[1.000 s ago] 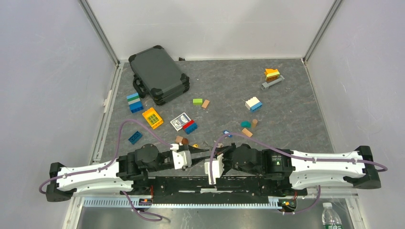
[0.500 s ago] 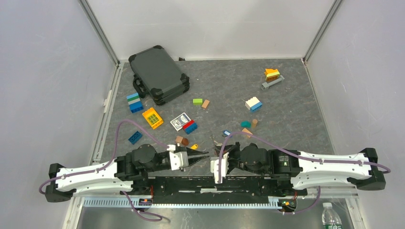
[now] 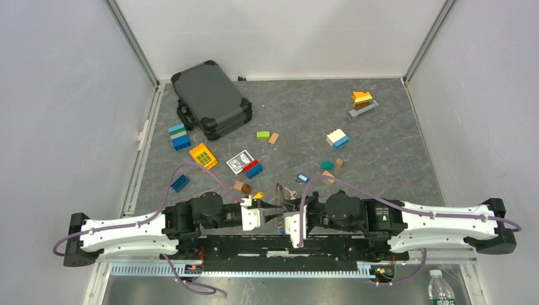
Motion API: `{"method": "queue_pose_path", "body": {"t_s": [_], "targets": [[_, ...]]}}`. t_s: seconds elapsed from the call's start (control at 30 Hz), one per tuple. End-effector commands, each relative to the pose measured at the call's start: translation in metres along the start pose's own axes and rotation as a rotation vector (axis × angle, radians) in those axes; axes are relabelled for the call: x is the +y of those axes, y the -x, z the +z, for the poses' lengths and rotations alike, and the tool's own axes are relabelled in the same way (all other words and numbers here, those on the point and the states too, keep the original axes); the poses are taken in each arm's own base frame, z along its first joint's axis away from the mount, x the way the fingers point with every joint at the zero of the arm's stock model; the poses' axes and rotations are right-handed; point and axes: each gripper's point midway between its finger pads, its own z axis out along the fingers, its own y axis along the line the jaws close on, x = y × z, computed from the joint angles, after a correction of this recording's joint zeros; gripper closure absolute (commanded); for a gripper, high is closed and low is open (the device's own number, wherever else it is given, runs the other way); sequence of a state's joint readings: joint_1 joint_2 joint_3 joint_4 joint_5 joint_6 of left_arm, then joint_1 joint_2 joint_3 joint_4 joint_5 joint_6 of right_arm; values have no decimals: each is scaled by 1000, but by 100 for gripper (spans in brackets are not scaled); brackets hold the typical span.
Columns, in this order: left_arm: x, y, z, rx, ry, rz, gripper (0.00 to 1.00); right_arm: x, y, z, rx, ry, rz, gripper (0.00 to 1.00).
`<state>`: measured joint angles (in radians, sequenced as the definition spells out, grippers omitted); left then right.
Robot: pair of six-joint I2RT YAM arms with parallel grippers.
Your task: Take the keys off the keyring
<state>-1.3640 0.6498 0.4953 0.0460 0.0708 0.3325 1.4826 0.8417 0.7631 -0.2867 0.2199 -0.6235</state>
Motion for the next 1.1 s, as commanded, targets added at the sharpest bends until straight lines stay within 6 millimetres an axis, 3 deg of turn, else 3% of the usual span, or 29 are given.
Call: {"method": "queue_pose_path", "body": {"t_s": [0.0, 0.27, 1.07], "targets": [[12, 17, -3, -45, 45, 57, 68, -19, 30, -8, -121, -51, 32, 100], [21, 22, -9, -71, 96, 71, 67, -14, 33, -8, -136, -21, 20, 100], [20, 22, -5, -74, 89, 66, 67, -15, 39, -4, -165, -32, 39, 100]]}}
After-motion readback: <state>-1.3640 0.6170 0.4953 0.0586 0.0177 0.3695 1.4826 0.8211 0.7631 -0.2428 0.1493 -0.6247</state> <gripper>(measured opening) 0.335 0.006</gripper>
